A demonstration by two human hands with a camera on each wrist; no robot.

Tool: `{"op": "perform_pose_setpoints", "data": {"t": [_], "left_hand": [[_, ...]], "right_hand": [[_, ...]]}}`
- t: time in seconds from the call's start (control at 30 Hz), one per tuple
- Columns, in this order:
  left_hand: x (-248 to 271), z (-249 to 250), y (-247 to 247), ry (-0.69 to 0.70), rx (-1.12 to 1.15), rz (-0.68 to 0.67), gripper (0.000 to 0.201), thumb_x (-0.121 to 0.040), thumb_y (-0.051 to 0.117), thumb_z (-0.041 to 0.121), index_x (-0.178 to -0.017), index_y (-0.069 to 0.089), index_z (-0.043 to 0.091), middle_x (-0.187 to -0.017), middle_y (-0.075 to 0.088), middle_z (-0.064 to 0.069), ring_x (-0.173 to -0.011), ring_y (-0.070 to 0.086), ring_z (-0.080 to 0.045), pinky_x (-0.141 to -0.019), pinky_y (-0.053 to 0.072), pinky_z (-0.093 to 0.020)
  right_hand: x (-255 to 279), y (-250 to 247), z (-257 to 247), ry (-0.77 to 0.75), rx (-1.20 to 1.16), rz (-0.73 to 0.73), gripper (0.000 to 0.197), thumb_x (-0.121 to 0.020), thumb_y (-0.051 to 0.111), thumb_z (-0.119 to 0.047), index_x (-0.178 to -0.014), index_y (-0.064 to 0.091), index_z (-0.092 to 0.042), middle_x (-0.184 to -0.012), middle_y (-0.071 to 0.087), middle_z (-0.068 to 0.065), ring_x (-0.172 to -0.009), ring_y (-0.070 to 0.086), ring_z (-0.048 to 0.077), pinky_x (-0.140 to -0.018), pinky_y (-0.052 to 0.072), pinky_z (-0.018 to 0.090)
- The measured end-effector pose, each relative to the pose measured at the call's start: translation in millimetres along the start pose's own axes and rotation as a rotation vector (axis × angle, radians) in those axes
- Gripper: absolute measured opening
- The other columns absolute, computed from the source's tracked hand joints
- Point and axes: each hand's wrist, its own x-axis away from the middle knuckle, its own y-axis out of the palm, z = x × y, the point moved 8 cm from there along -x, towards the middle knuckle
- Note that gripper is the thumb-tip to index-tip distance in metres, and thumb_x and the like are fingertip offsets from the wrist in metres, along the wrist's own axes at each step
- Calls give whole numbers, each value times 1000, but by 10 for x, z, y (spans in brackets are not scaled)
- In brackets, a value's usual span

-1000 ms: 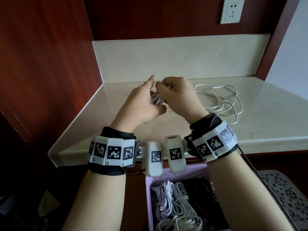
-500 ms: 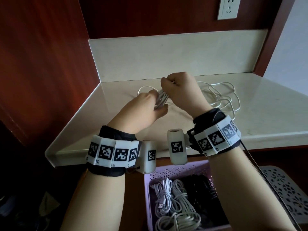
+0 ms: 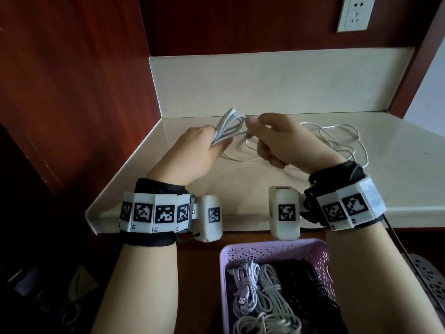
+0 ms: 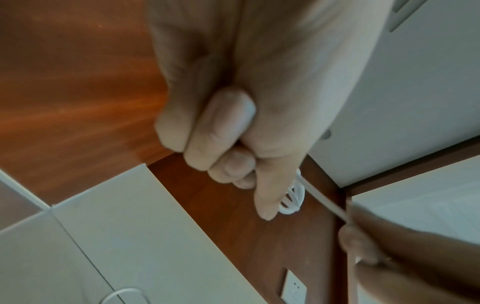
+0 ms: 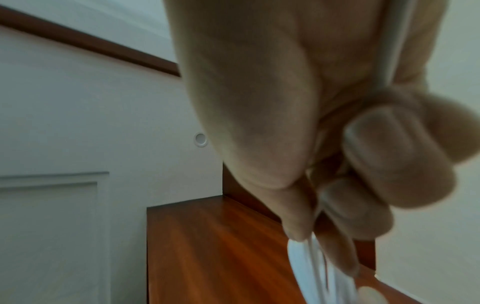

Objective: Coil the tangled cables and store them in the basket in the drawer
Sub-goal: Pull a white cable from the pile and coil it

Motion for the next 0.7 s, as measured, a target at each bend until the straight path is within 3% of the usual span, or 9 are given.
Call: {"op": "perform_pose_setpoints", "data": {"t": [0.07,0.17,0.33,0.4,0.47,0.53,0.6,0.7], "left_hand": [[-5,-99,-50,-32,-51,50,38,-97,52,33,-65,37,17,-62,37,6,-57,41,-19,-54,19,-30],[-22,-188,-69,-39,-34,86,31,-96,52,28,-71,42,11,-63,38,3,-66,47,-29,-56,23,-32],[-28,-214,-31,-73,244,5,43,-95,56,34,-58,40,17,-49,37,8,-46,33,-11,-45,26,-22],[25,-79,17,-62,427,-121,47,-94,57,30,-54,39,16,-40,36,8,-36,30,-9,-41,27,-20],[104,110,102,-22,526,-315,49,-94,57,25,-49,42,16,-36,35,6,-29,28,-8,-37,26,-17],[209,291,225,28,480,-531,52,-94,56,25,-44,45,18,-35,38,3,-29,29,-9,-38,28,-17],[298,406,343,66,434,-692,54,-94,55,29,-43,44,18,-36,39,3,-30,30,-10,-39,30,-20],[332,477,462,74,301,-764,59,-93,54,40,-40,44,18,-36,40,4,-33,32,-12,-44,33,-22]], "right_hand": [[33,49,-37,-30,-61,-97,35,-100,45,-27,-83,58,2,-49,37,2,-42,26,15,-40,24,21],[95,115,-142,-122,-121,-219,28,-101,41,-13,-87,58,4,-56,30,6,-46,25,13,-41,25,20],[139,127,-12,-92,-3,-321,22,-97,48,-10,-92,70,-14,-62,39,12,-49,35,18,-45,33,21],[128,80,107,1,41,-307,18,-94,56,-16,-88,73,-17,-57,41,6,-46,33,15,-43,29,19],[127,0,155,55,88,-253,16,-88,64,-23,-80,73,-11,-48,40,-2,-42,30,8,-41,26,15],[120,-98,146,45,211,-181,19,-83,70,-20,-69,70,-7,-40,37,-9,-37,29,5,-40,23,10],[115,-206,102,8,301,-92,26,-81,70,-10,-55,64,-15,-37,38,-10,-38,30,4,-42,24,11],[130,-365,18,-40,350,20,16,-75,72,-13,-60,67,-12,-49,50,-7,-47,36,1,-48,33,19]]}}
